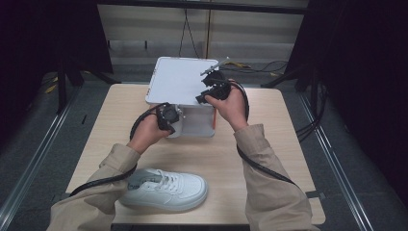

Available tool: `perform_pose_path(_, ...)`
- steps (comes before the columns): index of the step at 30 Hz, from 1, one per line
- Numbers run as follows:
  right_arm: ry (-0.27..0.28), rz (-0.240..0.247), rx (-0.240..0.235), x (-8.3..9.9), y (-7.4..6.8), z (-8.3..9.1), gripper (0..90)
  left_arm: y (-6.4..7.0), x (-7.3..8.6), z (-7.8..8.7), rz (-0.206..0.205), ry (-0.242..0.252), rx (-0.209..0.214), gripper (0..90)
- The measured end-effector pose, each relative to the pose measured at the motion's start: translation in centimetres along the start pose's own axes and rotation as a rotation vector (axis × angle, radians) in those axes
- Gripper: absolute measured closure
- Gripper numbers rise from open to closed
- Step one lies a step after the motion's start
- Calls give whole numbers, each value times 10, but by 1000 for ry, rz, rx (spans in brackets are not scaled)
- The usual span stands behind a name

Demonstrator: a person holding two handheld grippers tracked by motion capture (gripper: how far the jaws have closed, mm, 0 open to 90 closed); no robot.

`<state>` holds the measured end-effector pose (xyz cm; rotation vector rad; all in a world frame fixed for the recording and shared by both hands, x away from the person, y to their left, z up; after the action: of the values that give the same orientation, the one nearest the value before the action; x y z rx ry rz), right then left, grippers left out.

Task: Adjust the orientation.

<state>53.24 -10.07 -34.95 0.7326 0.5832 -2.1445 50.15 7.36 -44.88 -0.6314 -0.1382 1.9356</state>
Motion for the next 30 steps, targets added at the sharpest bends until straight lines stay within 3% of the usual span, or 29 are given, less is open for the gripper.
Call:
perform_pose_path(4,1,-3,0,0,0,0,673,-1,0,10,8,13,3,779)
perform_pose_path(10,9,-17,12,1,-1,1,672,0,8,38,52,34,100,535)
perform_pose_path(12,17,-34,10,2,-2,2,671,-2,10,58,88,54,116,418)
perform_pose_path(13,17,-34,10,2,-2,2,671,-2,10,58,88,54,116,377)
perform_pose_path(15,29,-49,-11,3,-3,4,633,-6,10,74,100,81,127,355)
perform_pose_path(16,28,-51,-25,5,-4,5,631,-12,8,89,106,122,123,313)
perform_pose_path(17,28,-51,-25,5,-4,5,631,-12,8,89,106,122,123,297)
perform_pose_path(18,24,-51,-17,6,-5,7,633,-14,6,97,143,150,125,297)
perform_pose_path(20,41,-50,-28,9,-7,9,630,-24,3,109,162,182,130,290)
perform_pose_path(22,48,-46,-33,13,-10,11,615,-33,-2,116,177,193,96,276)
perform_pose_path(23,44,-42,-35,16,-12,13,613,-37,-4,119,178,196,79,272)
perform_pose_path(25,54,-43,-35,21,-17,17,599,-45,-10,121,217,215,84,270)
perform_pose_path(29,44,-36,-48,32,-24,24,571,-58,-21,116,225,214,70,250)
perform_pose_path(30,39,-34,-52,34,-26,25,564,-61,-23,113,242,215,71,243)
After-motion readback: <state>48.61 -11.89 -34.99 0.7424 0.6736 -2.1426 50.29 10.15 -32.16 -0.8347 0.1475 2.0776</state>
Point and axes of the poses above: each handheld gripper's, and its own axes: z roughly backward along the jaws, x roughly out of its underside, y roughly to its right, the point moved 3 cm from there along -z, roughly forward along the jaws, and after that the axes turned 14 degrees about -x, right-handed, at the moved point
